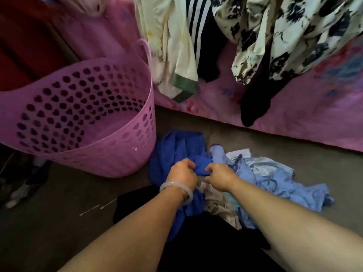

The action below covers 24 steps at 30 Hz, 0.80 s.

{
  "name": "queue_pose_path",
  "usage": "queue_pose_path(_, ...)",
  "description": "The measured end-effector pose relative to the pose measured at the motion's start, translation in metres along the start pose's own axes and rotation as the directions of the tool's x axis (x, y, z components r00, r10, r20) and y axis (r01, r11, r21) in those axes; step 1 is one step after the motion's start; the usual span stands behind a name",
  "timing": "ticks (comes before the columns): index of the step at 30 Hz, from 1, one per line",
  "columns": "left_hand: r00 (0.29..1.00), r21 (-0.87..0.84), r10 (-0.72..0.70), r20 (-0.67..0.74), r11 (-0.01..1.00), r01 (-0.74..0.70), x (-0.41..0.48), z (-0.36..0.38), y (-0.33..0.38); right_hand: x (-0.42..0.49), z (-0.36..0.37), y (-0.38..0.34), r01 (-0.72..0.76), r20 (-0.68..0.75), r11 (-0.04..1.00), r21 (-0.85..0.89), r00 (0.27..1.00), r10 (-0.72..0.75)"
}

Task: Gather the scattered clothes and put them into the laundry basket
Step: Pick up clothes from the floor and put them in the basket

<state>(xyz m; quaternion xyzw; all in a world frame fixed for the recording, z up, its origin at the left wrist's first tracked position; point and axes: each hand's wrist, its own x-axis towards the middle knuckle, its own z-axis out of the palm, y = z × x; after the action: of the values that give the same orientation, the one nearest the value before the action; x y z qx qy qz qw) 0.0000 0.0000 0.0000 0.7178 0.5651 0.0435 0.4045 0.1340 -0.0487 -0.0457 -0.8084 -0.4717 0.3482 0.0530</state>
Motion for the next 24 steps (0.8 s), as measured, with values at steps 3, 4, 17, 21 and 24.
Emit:
queue_pose_path(3,0.999,-0.050,-0.015,-0.029,0.999,0.013,-0.006,0.014,-0.010,-0.003,0.023,0.001,-0.021,0.078,1.000,-0.017,0.997,0.023)
queue_pose_path(4,0.999,-0.072,-0.017,-0.035,0.997,0.015,-0.011,0.016,-0.014,-0.007,0.030,0.002,-0.046,0.103,0.999,-0.017,0.994,0.048)
queue_pose_path(17,0.931,-0.080,0.242,0.275,0.970,-0.229,-0.014,-0.038,0.032,-0.066,-0.087,-0.039,0.235,-0.156,0.808,0.540,0.972,-0.179)
queue_pose_path(21,0.945,-0.051,0.293,0.148,0.956,-0.288,-0.016,-0.049,0.047,-0.085,-0.131,-0.027,0.300,-0.282,0.769,0.564,0.946,-0.162)
queue_pose_path(24,0.939,-0.061,0.344,0.029,0.938,-0.342,-0.021,-0.063,0.058,-0.090,-0.147,-0.010,0.301,-0.398,0.829,0.472,0.911,-0.105)
